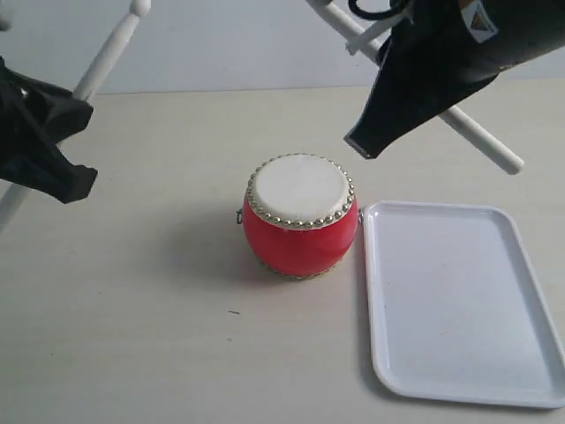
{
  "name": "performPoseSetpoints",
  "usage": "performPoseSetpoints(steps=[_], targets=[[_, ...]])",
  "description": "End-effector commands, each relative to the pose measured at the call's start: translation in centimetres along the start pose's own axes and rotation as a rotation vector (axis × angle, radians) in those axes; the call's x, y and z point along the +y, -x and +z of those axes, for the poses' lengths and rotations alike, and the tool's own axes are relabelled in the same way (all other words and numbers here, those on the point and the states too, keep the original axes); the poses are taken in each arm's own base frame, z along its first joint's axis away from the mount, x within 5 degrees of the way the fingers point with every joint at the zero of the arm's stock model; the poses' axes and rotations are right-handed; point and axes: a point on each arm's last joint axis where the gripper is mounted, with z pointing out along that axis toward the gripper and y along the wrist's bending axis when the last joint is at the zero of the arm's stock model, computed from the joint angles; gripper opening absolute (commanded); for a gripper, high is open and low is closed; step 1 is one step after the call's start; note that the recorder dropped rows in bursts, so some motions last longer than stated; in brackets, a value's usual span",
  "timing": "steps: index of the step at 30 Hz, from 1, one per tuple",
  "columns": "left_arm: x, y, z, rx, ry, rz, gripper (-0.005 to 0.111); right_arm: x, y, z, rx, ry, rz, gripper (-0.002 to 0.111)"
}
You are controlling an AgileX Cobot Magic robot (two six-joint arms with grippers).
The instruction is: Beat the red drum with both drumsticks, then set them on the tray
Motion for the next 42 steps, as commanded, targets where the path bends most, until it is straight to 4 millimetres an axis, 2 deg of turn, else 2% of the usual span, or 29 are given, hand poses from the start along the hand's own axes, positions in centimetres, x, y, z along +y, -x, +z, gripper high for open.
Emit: performPoseSetpoints(steps=[1,5,7,12,17,22,30,34,42], targets=[[-0.8,0.0,2.5,0.174,0.018,0.120,0.000,0.6,-0.3,1.4,0.056,-0.020,-0.065,0.000],[-2.8,0.8,4.3,0.261,-0.004,0.211,0.000,1.6,-0.6,3.0,0.143,-0.008,-0.083,0.000],[-4.0,1.6,5.2,0.271,-0.023,0.233,0.000,2.4,-1.2,4.5,0.259,-0.022,-0.117,0.000],[-4.6,2.4,6.2,0.278,-0.025,0.226,0.000,3.3,-2.3,6.5,0.428,-0.057,-0.170,0.000],[-5.4,2.0,7.3,0.339,-0.055,0.208,0.000,4.0,-2.4,7.5,0.452,-0.051,-0.191,0.000],[-6.4,1.0,8.8,0.409,-0.064,0.252,0.000,4.4,-2.7,8.1,0.504,-0.054,-0.206,0.000],[-8.2,1.4,10.4,0.422,-0.086,0.294,0.000,4.7,-2.8,8.5,0.518,-0.056,-0.206,0.000],[-8.2,1.4,11.0,0.462,-0.047,0.354,0.000,4.6,-2.8,8.5,0.515,-0.060,-0.220,0.000],[-8.0,1.9,11.1,0.465,-0.031,0.358,0.000,4.5,-2.9,8.4,0.537,-0.063,-0.241,0.000]])
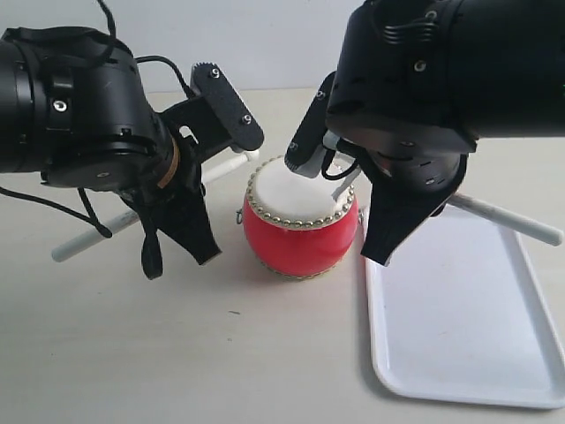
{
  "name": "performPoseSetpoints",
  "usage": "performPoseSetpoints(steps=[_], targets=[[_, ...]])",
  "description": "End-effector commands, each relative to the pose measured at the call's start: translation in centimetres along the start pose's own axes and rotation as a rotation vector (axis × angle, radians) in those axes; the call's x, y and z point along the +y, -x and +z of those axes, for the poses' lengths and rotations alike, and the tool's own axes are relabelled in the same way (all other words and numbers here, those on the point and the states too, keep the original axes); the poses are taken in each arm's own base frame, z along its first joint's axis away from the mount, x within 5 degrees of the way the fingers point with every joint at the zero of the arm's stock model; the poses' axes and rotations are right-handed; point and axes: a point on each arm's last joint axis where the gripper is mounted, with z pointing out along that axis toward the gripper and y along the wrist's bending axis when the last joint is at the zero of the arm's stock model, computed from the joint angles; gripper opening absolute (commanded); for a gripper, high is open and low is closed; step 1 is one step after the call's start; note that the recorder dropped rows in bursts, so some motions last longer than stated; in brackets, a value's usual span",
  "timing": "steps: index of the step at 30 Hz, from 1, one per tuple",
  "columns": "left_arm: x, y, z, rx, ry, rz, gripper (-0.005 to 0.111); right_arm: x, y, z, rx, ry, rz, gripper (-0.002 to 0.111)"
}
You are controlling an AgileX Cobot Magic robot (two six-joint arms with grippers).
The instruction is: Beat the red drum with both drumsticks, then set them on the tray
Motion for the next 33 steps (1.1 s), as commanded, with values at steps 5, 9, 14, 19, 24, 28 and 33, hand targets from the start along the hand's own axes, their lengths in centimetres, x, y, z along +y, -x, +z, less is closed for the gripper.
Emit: performPoseSetpoints(steps=[5,9,14,19,24,28,33], targets=[[-0.2,0.5,0.0,-0.015,-0.004,0.005,0.000,-0.1,-0.2,0.1,0.020,-0.017,0.002,0.000],[-0.9,0.6,0.6,-0.003,-0.016,0.020,0.000,0.2,-0.3,0.1,0.031,0.020,0.016,0.000],[-1.4,1.0,1.1,-0.033,-0.033,0.010,0.000,0.3,-0.3,0.1,0.034,0.032,0.017,0.000],[-1.5,1.3,1.1,-0.067,-0.040,0.001,0.000,0.0,-0.1,0.7,0.009,0.064,0.105,0.000],[-1.3,1.3,1.1,-0.063,-0.015,0.025,0.000,0.2,-0.2,2.4,-0.040,0.150,0.130,0.000],[-0.5,1.8,0.6,-0.060,0.033,0.041,0.000,0.2,-0.2,2.7,-0.067,0.162,0.138,0.000],[1.6,3.6,-1.6,-0.042,0.103,-0.003,0.000,-0.5,-0.6,1.7,-0.102,0.157,0.160,0.000]])
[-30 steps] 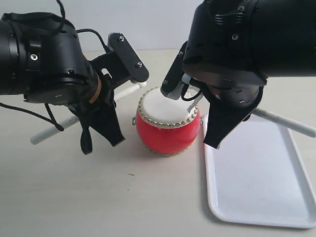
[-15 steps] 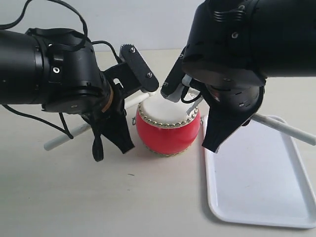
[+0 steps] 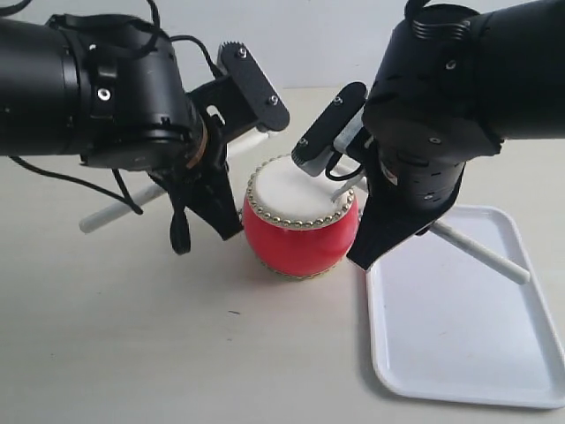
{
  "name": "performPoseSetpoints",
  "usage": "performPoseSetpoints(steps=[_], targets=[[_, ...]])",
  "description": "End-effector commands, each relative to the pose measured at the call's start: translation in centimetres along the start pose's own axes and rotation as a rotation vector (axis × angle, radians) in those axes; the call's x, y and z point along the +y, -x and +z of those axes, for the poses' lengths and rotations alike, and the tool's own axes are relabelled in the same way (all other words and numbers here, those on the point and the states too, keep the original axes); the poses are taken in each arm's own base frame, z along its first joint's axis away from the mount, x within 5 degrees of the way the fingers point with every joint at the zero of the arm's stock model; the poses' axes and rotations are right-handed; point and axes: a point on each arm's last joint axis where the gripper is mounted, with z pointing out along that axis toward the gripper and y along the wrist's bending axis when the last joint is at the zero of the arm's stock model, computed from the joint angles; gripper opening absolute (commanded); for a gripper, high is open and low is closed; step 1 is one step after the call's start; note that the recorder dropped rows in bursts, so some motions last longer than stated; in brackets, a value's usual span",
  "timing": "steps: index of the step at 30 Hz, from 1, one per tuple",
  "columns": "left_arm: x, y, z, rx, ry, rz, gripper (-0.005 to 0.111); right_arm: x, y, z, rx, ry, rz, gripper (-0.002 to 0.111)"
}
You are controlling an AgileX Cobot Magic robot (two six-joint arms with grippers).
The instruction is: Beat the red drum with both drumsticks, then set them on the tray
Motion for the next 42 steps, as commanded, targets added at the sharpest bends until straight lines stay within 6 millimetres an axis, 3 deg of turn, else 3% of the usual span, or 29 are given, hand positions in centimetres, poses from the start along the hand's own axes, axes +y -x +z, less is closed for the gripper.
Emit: performPoseSetpoints(steps=[1,5,10,15,18,22,27,31,36,42], targets=[[1.4,1.3,-1.5,0.014,0.049,-0.018,0.000,-0.7,-0.3,-1.0,-0.039,-0.003,0.017,0.000],[0.6,1.0,-1.0,0.072,-0.010,0.021,0.000,-1.1,-0.4,-1.5,-0.059,-0.016,0.036,0.000],[-2.8,0.2,2.7,0.218,-0.147,0.054,0.000,-1.5,-0.7,-2.4,-0.082,-0.020,0.052,0.000],[-3.6,-0.1,4.3,0.268,-0.139,0.035,0.000,-1.8,-0.9,-3.1,-0.110,-0.018,0.068,0.000],[-2.0,0.8,2.8,0.194,-0.064,-0.021,0.000,-1.4,-0.7,-2.9,-0.108,0.021,0.074,0.000],[0.6,1.5,-0.7,0.098,-0.020,-0.079,0.000,-0.1,-0.5,-1.5,-0.047,0.080,0.002,0.000],[3.3,1.2,-5.1,0.004,0.018,-0.129,0.000,1.1,-0.4,0.8,0.078,0.085,-0.047,0.000],[4.5,0.4,-7.1,-0.008,0.041,-0.159,0.000,1.5,-0.2,1.6,0.105,0.086,-0.059,0.000],[4.0,-0.1,-6.4,0.044,0.039,-0.121,0.000,0.7,-0.3,0.3,0.059,0.076,-0.036,0.000],[1.1,-0.2,-1.8,0.170,-0.008,-0.019,0.000,-1.6,-1.1,-3.8,-0.087,0.038,0.059,0.000]])
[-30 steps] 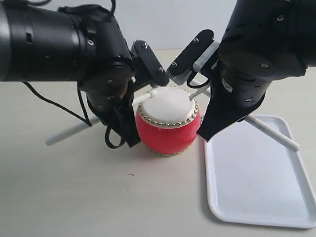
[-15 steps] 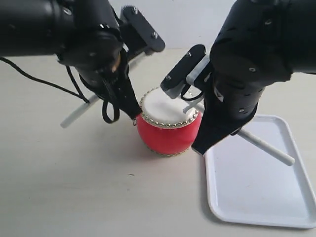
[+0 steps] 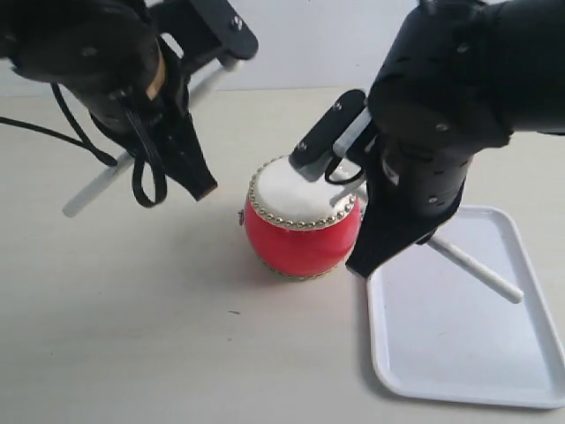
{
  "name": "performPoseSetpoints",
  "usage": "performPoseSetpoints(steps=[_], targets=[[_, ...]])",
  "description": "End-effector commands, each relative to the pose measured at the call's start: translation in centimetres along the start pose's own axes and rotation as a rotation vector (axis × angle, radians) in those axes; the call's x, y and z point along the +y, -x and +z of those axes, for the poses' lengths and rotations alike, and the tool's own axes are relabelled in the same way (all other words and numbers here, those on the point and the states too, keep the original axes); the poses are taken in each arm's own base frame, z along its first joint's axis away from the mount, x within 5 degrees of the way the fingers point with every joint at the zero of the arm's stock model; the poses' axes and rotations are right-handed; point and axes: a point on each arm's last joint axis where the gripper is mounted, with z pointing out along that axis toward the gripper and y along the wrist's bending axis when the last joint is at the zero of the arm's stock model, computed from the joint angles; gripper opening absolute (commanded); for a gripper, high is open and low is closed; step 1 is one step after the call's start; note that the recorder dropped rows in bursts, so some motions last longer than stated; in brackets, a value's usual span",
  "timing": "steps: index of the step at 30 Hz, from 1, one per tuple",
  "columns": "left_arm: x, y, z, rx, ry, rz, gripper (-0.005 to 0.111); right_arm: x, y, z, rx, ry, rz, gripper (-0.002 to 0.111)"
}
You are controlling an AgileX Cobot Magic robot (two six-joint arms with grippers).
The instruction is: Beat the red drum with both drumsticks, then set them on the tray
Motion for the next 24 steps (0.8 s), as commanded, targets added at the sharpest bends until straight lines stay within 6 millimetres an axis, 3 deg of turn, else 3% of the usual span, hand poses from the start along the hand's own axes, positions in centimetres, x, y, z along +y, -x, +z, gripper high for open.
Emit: performPoseSetpoints(steps=[1,5,11,18,24], targets=[[-2.5,0.2,3.5,0.094,-0.029,0.073,0.000,-2.0,-0.9,-3.6,-0.125,-0.047,0.084,0.000],[-4.6,0.4,6.3,0.136,-0.072,0.136,0.000,-3.0,-1.9,-6.0,-0.208,-0.059,0.125,0.000],[-6.5,0.2,8.9,0.199,-0.114,0.213,0.000,-3.4,-2.5,-7.1,-0.246,-0.053,0.151,0.000],[-6.9,0.2,9.1,0.194,-0.132,0.239,0.000,-3.2,-2.5,-7.0,-0.247,-0.034,0.157,0.000],[-4.5,0.2,7.9,0.262,0.051,0.174,0.000,-2.4,-2.1,-5.8,-0.204,0.003,0.129,0.000]])
